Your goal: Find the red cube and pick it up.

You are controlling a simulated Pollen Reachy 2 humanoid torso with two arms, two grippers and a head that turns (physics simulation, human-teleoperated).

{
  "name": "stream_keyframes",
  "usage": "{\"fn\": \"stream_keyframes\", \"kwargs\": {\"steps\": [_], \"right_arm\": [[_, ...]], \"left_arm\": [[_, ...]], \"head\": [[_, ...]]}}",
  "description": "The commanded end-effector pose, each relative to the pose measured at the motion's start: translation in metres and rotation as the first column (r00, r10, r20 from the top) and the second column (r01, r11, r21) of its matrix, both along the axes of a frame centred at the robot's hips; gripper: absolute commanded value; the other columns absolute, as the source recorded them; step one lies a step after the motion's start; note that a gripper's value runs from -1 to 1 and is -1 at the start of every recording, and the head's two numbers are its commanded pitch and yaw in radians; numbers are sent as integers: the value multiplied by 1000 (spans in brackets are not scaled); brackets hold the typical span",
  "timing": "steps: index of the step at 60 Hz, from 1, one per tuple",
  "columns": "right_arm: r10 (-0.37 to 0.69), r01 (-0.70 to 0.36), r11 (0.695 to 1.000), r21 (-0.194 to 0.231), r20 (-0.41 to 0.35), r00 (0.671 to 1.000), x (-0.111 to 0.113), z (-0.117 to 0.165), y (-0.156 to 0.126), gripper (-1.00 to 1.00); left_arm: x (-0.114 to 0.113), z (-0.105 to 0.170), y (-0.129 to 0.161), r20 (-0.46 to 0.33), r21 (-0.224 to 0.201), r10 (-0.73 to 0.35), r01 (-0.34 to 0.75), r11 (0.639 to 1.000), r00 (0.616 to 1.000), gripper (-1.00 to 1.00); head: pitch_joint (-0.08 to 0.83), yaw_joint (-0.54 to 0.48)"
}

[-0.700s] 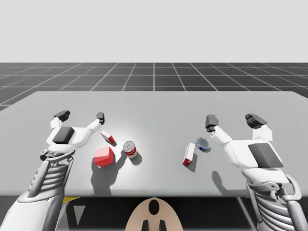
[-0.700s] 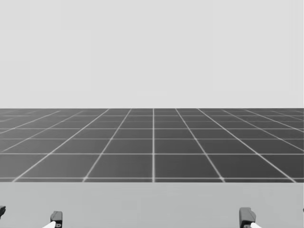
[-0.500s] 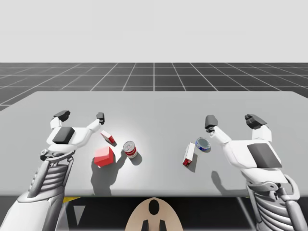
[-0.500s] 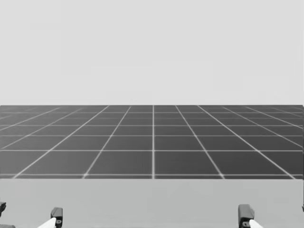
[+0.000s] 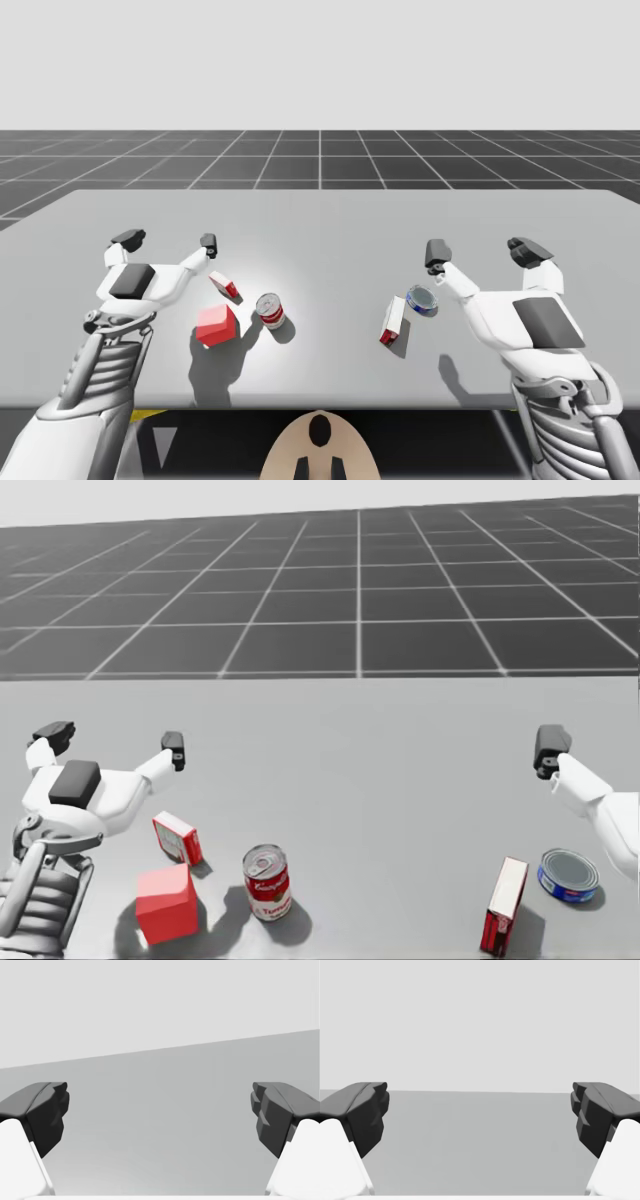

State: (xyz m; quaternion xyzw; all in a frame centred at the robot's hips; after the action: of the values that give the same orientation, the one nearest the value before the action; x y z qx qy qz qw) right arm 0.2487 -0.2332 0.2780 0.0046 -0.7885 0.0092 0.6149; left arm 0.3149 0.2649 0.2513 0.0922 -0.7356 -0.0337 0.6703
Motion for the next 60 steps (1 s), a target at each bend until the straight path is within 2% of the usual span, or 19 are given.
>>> {"fn": "stream_keyframes", "kwargs": {"steps": [1,21,28,37,49,56,60], "right_arm": [[5,-5,1000,15,-4,1000,0,0,2,-1000],[14,-14,1000,19,-6,1000,-1,-1,2,-1000],[18,-17,1000,19,-7,1000,-1,-1,2,-1000],[24,-24,1000,16,-9,1000,-1,-1,3,-1000],[26,-26,999,19,-10,1000,-1,-1,3,-1000],[24,-24,1000,20,-11,1000,-2,-1,4,-1000],[24,-24,1000,20,-13,1000,-2,-1,4,-1000]], "left_arm": [[1,0,0,1,5,0,0,1000,1000,-1000],[1,0,-1,-5,8,0,0,1000,1000,-1000],[0,0,-2,-13,-7,-10,10,1000,1000,-1000],[0,0,-5,-19,-15,-28,27,1000,999,-1000],[-3,4,-8,-34,-56,-64,62,996,997,-1000],[-17,17,-10,-43,-72,-82,78,994,996,-1000],[-28,24,-10,-70,-59,-82,78,995,994,-1000]], "head": [[473,117],[652,298],[706,347],[732,365],[743,377],[735,378],[736,383]]}}
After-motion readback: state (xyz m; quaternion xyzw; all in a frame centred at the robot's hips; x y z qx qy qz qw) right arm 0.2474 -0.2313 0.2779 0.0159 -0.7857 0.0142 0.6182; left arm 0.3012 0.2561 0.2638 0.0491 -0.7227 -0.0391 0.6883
